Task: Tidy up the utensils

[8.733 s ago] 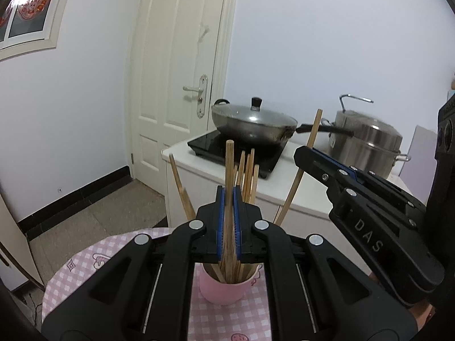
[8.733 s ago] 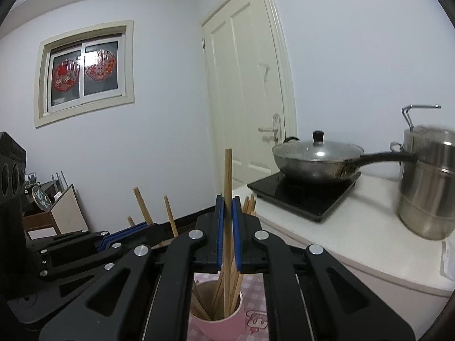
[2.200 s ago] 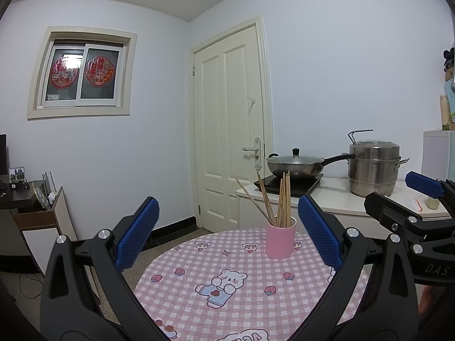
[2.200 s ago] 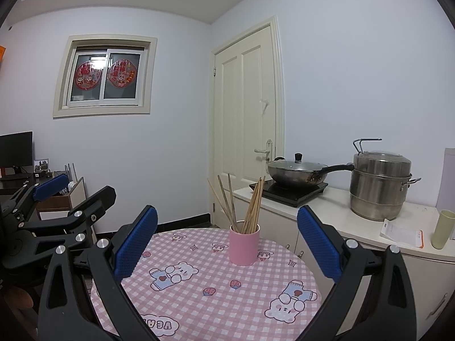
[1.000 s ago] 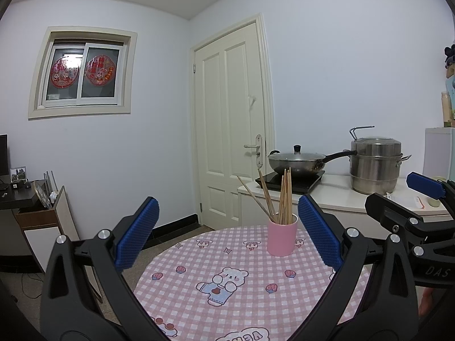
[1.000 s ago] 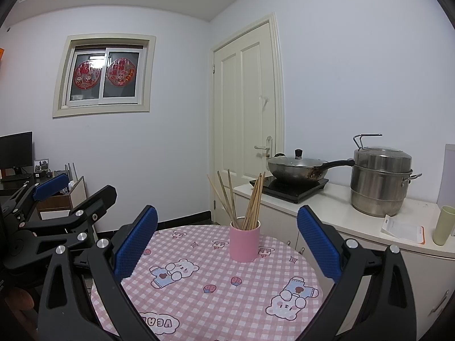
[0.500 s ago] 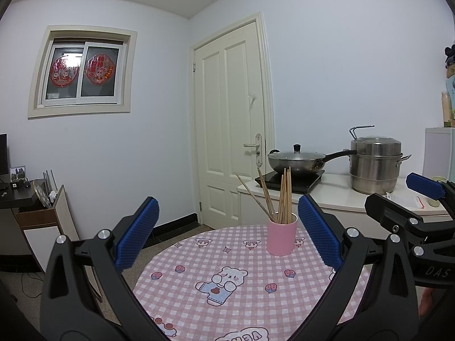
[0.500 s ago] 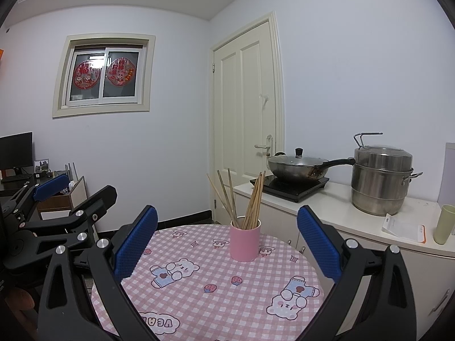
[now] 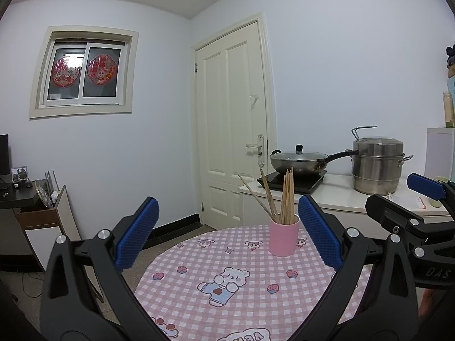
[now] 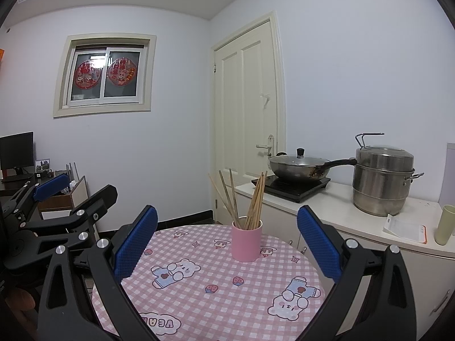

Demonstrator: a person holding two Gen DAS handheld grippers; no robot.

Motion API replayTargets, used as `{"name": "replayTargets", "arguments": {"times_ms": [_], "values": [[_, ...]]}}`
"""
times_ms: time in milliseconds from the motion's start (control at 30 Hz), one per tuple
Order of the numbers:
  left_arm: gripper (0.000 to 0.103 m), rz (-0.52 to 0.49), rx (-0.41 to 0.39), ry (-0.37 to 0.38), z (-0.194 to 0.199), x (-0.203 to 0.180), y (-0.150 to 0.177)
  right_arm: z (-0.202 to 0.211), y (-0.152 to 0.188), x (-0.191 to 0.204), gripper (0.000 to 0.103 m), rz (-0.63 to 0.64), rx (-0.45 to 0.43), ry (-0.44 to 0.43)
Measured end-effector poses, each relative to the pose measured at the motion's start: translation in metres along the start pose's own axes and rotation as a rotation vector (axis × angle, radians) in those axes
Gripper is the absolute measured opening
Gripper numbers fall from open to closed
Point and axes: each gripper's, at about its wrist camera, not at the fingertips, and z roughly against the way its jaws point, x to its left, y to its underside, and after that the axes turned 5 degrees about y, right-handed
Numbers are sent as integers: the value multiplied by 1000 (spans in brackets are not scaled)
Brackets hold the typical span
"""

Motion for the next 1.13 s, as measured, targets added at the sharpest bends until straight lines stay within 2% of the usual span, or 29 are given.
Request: {"name": "replayTargets", "arguments": {"times_ms": [800, 1133], "values": [[97, 1, 8, -8, -3, -2, 1, -1, 2, 4, 95, -7, 12, -1], [97, -7, 42, -20, -18, -4, 9, -14, 10, 6, 95, -23, 50, -10]]}}
